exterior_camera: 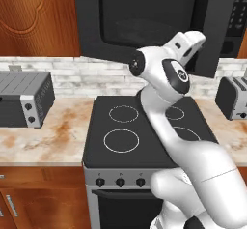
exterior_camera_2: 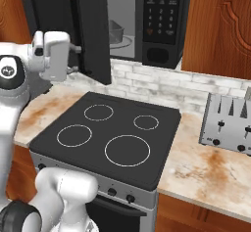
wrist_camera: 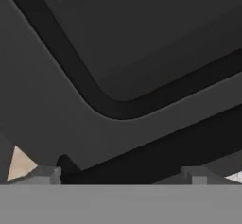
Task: Place the tupperware containing the steak and garlic meal in the microwave. Close the microwave door and press the start button to reheat the meal.
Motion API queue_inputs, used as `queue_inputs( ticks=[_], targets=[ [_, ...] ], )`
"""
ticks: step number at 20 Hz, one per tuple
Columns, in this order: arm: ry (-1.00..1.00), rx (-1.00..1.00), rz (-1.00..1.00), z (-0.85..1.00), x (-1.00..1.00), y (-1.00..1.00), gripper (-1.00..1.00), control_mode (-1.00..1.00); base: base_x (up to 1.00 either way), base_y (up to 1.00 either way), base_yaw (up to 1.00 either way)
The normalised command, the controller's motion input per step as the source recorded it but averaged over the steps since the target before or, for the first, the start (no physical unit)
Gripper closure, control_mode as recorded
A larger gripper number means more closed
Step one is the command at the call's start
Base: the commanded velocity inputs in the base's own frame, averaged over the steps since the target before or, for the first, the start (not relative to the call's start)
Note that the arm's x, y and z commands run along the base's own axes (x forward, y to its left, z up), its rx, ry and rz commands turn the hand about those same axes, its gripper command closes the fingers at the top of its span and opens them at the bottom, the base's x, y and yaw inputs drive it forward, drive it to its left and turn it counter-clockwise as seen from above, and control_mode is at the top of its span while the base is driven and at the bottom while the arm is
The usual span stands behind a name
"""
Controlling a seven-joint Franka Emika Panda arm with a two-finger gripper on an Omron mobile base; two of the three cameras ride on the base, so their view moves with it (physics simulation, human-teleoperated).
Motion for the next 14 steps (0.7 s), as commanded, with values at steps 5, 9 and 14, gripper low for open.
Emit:
queue_inputs(
  ticks=[5,9,14],
  targets=[
    [0.17,0.14,0.31,0.21,0.78,-0.38,-1.00,-1.00,0.00,0.00,0.00],
    [-0.03,0.01,0.23,0.11,0.66,-0.11,-1.00,-1.00,0.00,0.00,0.00],
    [-0.03,-0.01,0.10,0.08,0.81,0.00,-1.00,-1.00,0.00,0.00,0.00]
  ],
)
